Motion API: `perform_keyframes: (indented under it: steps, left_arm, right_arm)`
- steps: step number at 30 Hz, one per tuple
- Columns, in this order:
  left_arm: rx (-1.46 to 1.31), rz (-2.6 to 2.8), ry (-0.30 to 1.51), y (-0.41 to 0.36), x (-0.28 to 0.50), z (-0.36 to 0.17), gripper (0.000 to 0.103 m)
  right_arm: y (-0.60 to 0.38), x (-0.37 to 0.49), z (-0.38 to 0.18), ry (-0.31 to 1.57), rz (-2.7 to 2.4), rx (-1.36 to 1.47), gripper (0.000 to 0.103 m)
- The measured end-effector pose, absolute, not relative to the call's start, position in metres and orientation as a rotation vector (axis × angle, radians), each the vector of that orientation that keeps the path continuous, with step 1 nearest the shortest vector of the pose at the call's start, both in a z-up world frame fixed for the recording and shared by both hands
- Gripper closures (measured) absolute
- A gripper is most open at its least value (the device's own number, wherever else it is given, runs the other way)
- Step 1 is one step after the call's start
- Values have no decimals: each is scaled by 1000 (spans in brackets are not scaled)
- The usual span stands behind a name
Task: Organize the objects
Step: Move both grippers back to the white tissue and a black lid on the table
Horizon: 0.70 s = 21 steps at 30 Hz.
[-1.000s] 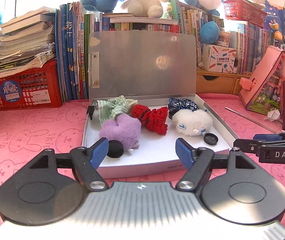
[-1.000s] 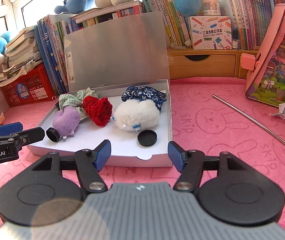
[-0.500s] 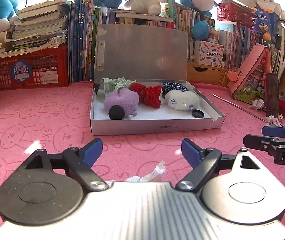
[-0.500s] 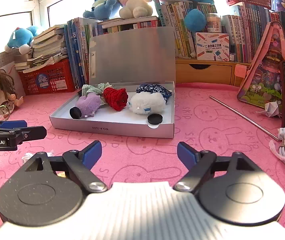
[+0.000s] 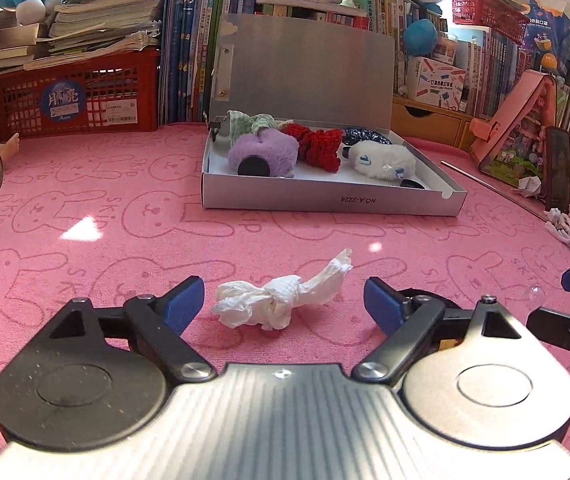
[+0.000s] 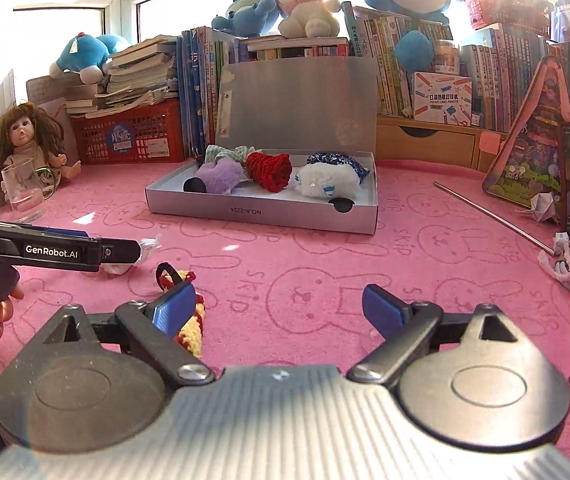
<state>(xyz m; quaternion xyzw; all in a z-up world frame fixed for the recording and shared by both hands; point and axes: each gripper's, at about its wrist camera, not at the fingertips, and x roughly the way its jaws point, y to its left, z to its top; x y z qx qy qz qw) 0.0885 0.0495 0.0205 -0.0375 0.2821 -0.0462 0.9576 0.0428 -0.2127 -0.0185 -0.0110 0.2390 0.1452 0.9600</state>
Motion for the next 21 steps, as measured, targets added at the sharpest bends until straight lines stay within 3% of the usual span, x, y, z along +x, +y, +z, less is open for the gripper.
perform_keyframes:
  steps: [21]
  left_arm:
    - [-129, -38, 597, 44, 102, 8, 13]
  right_arm:
    - [-195, 3, -54, 477, 241, -44, 8]
